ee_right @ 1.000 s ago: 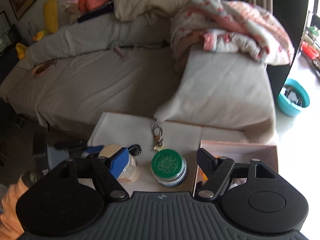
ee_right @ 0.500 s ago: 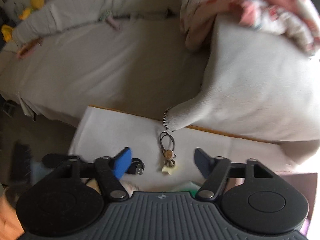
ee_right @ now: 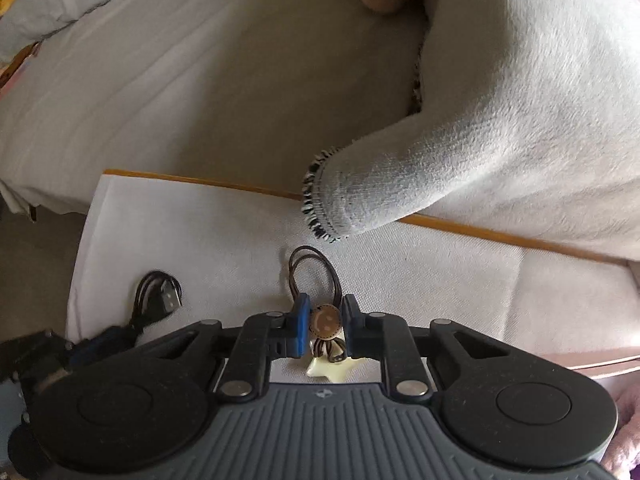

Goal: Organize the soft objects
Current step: 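Grasp the black cable with the left tool while the right tool grasps the keyring, then drop the keyring and cable into the pink box with both tools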

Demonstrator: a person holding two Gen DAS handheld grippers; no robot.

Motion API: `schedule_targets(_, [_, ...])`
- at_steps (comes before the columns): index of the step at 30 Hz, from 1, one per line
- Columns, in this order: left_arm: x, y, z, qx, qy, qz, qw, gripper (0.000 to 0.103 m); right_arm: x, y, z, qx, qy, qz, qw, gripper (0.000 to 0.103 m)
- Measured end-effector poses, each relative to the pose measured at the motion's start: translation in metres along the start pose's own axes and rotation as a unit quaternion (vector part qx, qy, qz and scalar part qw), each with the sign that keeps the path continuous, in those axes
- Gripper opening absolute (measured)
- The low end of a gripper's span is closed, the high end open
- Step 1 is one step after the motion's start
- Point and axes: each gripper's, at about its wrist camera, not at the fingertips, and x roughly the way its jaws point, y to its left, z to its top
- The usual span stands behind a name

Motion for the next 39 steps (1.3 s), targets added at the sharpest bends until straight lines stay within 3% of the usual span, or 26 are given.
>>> schedule_targets(4, [-0.023, -0.006, 0.017, -0.004, -0.029, 0.008, 0.9995, 0.011, -0.050, 0.003, -0.010, -0.009, -0.044, 0.028, 0.999, 0.017])
schedule_targets(11, [-0.099, -0.052, 0.070, 0.029, -0.130, 0.016, 0.9909, 0.011, -0.187, -0.005, -0.050, -0.039, -0.169, 0.077, 0.982, 0.017])
schedule_targets(16, [-0.138, -0.113, 0.106, 0.059, -0.180, -0.020, 0.9817, 0.011, -0.274, -0.033, -0.094, -0.046, -0.242, 0.078, 0.966, 0.017])
schedule_targets(22, [-0.154, -0.201, 0.129, 0.116, -0.206, -0.065, 0.9696, 0.011, -0.339, -0.094, -0.147, -0.028, -0.303, 0.065, 0.950, 0.017])
schedule_targets(27, [-0.117, -0.268, 0.127, 0.134, -0.180, -0.110, 0.9682, 0.011, -0.333, -0.152, -0.178, 0.009, -0.307, 0.059, 0.950, 0.017])
schedule_targets(31, [-0.053, -0.303, 0.102, 0.112, -0.139, -0.148, 0.9728, 0.012, -0.279, -0.196, -0.192, 0.058, -0.264, 0.060, 0.961, 0.017])
schedule_targets(34, [-0.005, -0.312, 0.075, 0.092, -0.125, -0.148, 0.9768, 0.012, -0.225, -0.215, -0.194, 0.083, -0.234, 0.043, 0.968, 0.017])
schedule_targets(36, [0.028, -0.310, 0.063, 0.061, -0.089, -0.126, 0.9861, 0.013, -0.193, -0.228, -0.196, 0.099, -0.211, 0.042, 0.972, 0.017])
schedule_targets(39, [0.053, -0.299, 0.055, 0.029, -0.078, -0.093, 0.9922, 0.013, -0.155, -0.242, -0.198, 0.119, -0.175, 0.065, 0.975, 0.017])
